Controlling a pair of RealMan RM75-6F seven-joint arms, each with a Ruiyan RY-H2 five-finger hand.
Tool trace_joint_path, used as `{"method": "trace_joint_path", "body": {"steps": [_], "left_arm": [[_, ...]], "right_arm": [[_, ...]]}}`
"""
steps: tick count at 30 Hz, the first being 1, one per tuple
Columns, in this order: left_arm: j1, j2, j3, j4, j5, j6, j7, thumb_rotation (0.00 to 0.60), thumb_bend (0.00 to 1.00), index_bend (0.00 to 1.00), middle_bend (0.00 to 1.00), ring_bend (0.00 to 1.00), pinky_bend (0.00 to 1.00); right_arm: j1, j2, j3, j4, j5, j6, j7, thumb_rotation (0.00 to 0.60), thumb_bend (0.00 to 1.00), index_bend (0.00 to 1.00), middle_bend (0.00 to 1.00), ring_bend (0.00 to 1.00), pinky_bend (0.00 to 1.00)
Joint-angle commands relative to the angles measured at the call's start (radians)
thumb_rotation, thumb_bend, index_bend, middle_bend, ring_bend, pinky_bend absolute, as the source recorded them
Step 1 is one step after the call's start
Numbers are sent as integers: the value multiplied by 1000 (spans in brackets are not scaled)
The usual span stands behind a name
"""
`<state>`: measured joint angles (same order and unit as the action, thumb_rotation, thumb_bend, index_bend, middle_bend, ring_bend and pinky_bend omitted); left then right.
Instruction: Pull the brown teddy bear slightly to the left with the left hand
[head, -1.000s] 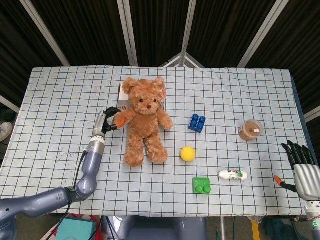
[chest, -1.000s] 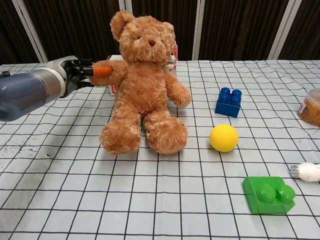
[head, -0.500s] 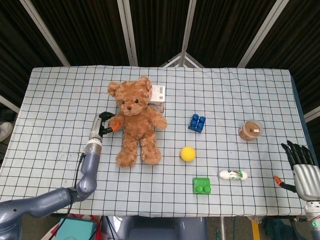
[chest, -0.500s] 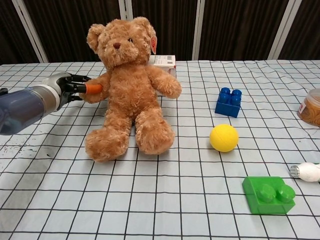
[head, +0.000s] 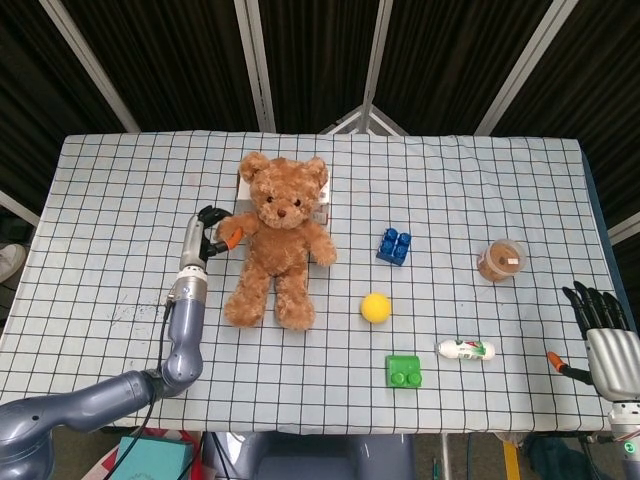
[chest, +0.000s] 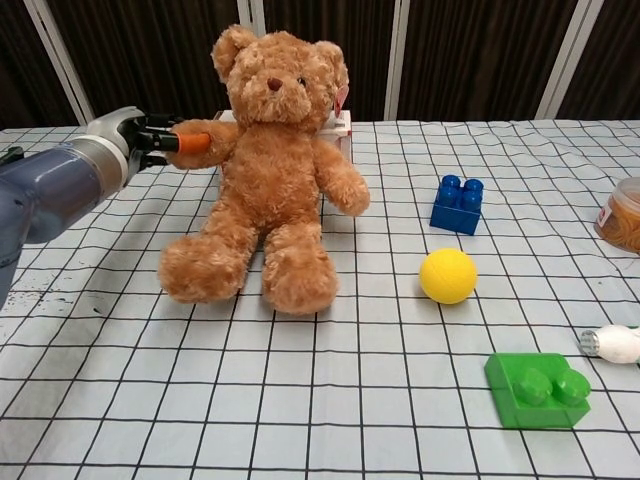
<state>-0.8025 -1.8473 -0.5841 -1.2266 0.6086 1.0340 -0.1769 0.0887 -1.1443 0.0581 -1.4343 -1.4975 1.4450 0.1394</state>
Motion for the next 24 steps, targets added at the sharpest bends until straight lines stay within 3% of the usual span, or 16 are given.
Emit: {"method": "trace_joint_path", "body": {"steps": [1,15,21,24], "left_arm": [[-9,-7,-10,15,-9,3,15,600,522,508,501,60,97],[-18,-17,-3,59,-46,-53,74,600,520,496,486,60,97],[1,-5,5,52,-28,-91,50,600,428,348,320,12,78],[26,18,6,23,14,-90,15,600,422,320,295,0,77]], "right_arm": [[0,0,0,1,1,-2,2,600,208,0,17,29,0],[2,-1,0,2,1,-5,6,600,208,0,17,29,0],[1,0,0,2,0,-2,9,600,208,0,17,29,0],[1,2,0,1,-1,-2,10,600,208,0,17,29,0]]}}
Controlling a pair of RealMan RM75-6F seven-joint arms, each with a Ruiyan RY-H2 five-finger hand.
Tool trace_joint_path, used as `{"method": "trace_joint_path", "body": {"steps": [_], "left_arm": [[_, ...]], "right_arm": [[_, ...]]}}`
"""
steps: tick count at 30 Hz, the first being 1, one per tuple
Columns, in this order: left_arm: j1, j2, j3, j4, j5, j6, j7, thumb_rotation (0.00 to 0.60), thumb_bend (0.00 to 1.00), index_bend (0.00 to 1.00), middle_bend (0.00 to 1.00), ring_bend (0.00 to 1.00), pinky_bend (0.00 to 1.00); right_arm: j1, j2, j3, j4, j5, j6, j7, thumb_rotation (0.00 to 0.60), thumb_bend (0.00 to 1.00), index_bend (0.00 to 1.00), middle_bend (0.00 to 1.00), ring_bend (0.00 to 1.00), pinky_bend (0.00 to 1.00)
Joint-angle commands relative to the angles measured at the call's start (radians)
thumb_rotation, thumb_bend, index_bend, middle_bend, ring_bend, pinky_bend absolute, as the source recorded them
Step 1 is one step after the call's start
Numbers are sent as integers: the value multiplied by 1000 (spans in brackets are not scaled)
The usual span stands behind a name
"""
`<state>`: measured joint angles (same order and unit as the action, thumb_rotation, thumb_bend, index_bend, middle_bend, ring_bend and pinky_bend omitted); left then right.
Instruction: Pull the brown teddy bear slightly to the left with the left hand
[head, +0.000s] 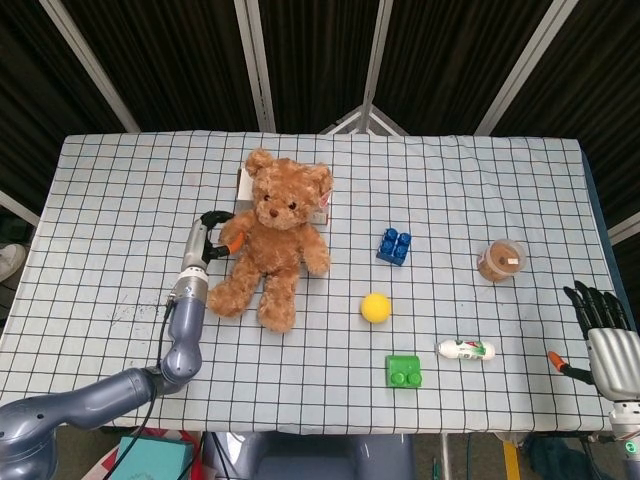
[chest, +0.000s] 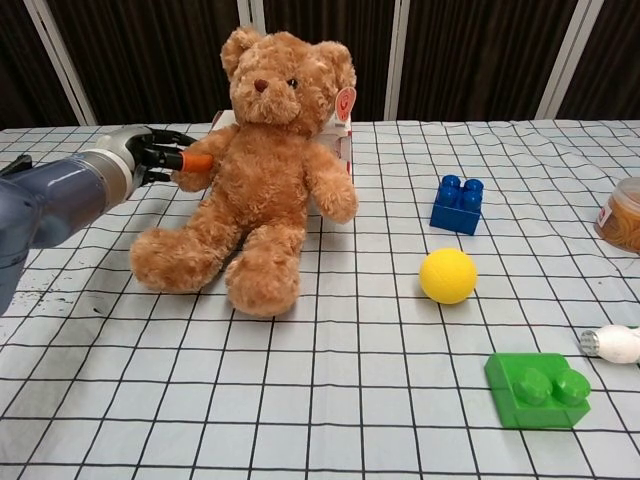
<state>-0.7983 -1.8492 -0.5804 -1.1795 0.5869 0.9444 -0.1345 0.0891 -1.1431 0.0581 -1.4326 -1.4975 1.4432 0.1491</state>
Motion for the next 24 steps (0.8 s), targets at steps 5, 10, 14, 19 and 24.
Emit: {"method": "trace_joint_path", "body": {"steps": [5,10,14,19,24], "left_arm": [[65,61,23,-74,110,51,-44,600,419,236,246,0,77],[138,131,50,-176,165,62,-91,600,417,152,178,0,72],[251,240,84,-325,216,70,-169,600,417,148,177,0,70],[398,406,193,-455,398,149,-184,600,418,174,189,0,62],[518,566,354,-488,600,280,-42,600,418,188,180,0,62]], "right_arm": [[3,-2,-2,-1,-6,-2,-3,600,208,0,17,29,0],[5,-4,-4,-7,-10,-4,-10,600,209,0,17,29,0],[6,-5,-4,-9,-8,-7,-14,600,209,0,17,29,0],[6,-4,-5,-13,-16,1,-18,600,209,0,17,29,0],[5,-8,-1,-11,-17,10,-31,600,208,0,17,29,0]]}}
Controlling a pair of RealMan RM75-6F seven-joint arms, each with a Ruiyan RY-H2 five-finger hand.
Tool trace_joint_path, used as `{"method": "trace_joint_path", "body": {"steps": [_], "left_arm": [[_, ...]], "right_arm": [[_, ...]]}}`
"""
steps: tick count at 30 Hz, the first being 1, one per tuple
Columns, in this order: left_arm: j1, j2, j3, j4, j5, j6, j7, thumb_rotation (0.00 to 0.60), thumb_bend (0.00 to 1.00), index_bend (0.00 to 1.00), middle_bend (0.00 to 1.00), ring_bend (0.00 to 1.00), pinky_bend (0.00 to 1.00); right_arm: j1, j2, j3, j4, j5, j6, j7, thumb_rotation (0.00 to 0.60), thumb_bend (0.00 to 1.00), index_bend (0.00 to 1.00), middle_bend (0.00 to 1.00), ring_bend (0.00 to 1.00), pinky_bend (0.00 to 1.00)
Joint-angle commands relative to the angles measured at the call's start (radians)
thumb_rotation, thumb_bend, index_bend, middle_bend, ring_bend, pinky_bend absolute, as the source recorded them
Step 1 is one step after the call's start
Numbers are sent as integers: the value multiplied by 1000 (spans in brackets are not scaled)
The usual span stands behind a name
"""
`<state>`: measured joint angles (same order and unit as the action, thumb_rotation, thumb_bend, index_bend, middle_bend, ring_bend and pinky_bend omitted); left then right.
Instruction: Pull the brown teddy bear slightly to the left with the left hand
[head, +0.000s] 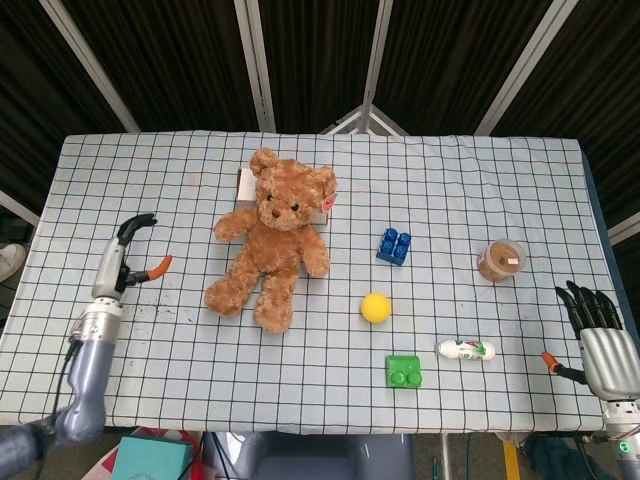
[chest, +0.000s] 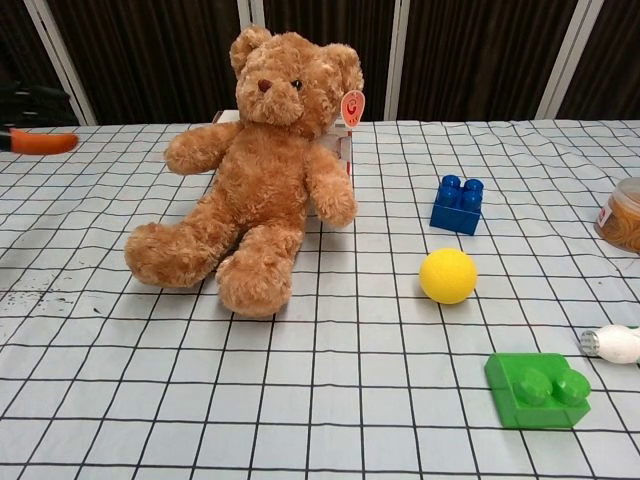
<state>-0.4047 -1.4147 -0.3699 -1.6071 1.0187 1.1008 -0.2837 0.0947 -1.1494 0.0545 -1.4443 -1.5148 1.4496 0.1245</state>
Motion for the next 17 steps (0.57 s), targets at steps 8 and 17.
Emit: {"method": "trace_joint_path", "body": {"steps": [8,17], "left_arm": [[220,176,238,9,251,283,285,600,418,241,150,0,62],[234,215,262,48,309,299,265,600,417,240,131,0,62]], "right_arm": [[-3,-8,3,0,-5,17,-30,600,208,0,17,29,0],[3,-17,9,-4,-4,19,-57,600,208,0,17,29,0]]}}
